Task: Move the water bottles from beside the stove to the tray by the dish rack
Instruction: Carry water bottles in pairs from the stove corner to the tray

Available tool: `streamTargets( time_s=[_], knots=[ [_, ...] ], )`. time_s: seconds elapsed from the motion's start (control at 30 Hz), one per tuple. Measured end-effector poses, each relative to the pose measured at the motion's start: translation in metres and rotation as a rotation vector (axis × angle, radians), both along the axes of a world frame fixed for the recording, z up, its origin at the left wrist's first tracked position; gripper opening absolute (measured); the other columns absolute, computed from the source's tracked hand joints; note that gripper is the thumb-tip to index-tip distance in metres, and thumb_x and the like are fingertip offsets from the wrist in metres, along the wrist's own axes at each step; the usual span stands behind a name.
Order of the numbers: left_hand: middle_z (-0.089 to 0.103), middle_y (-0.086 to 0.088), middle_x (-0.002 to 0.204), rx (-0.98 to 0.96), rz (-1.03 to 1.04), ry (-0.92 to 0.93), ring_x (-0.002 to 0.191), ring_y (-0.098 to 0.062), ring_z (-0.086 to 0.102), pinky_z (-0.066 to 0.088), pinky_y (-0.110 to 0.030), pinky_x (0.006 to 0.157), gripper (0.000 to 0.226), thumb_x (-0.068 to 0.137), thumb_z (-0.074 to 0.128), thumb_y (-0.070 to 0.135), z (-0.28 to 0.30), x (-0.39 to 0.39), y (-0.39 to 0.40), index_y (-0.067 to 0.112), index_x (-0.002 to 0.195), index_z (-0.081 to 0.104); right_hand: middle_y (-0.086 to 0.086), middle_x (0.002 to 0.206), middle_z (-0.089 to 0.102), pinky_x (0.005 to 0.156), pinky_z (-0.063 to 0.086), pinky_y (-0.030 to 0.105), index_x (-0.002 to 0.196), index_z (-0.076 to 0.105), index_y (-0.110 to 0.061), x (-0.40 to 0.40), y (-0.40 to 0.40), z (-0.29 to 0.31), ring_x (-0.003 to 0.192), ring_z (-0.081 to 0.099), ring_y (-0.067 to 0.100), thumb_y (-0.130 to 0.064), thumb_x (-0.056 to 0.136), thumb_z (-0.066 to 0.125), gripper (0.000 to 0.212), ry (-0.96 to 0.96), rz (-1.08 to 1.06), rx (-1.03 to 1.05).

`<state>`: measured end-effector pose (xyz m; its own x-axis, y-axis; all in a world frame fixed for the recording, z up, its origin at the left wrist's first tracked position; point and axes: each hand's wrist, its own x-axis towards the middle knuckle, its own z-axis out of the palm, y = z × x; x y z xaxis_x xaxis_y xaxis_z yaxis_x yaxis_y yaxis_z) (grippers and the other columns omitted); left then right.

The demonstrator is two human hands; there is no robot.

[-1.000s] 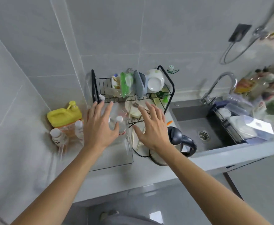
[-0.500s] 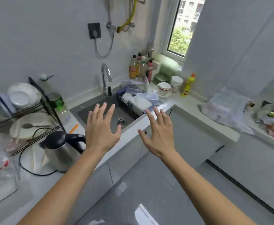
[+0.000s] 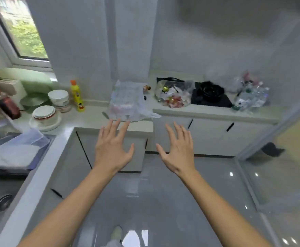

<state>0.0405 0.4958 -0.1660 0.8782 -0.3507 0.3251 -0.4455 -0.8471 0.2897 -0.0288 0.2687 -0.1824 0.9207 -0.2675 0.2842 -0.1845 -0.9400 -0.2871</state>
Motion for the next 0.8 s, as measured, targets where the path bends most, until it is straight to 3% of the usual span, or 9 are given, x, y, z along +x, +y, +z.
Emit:
streamTargets(
  time_s=[0.27,0.43,0.8],
  knots=[
    [0.029,-0.003,0.170,0.007,-0.371,0.023,0.160,-0.028,0.018,0.013,-0.047,0.130,0.079,0.091,0.046,0.059,0.009,0.089,-0.136,0.031,0.163,0.029,0.005,0.174,0.026,0.133,0.008,0.050,0.165,0.030,-0.029,0.024,-0.086,0.005,0.162,0.015,0.027,-0.067,0.096,0.046,0.079,-0.041,-0.342,0.048],
    [0.033,-0.006,0.168,-0.012,-0.532,0.008,0.158,-0.030,0.022,0.011,-0.046,0.129,0.080,0.091,0.051,0.057,0.011,0.111,-0.226,0.030,0.163,0.030,0.006,0.173,0.028,0.132,0.012,0.052,0.164,0.033,-0.028,0.026,-0.147,0.002,0.162,0.017,0.028,-0.065,0.095,0.050,0.080,-0.067,-0.482,0.069],
    [0.032,-0.006,0.169,0.024,-0.634,0.002,0.159,-0.029,0.022,0.014,-0.049,0.130,0.076,0.094,0.047,0.058,-0.007,0.146,-0.452,0.030,0.163,0.030,0.005,0.173,0.027,0.132,0.011,0.051,0.165,0.031,-0.028,0.043,-0.358,-0.024,0.162,0.018,0.029,-0.063,0.098,0.052,0.079,-0.083,-0.562,0.103]
  ],
)
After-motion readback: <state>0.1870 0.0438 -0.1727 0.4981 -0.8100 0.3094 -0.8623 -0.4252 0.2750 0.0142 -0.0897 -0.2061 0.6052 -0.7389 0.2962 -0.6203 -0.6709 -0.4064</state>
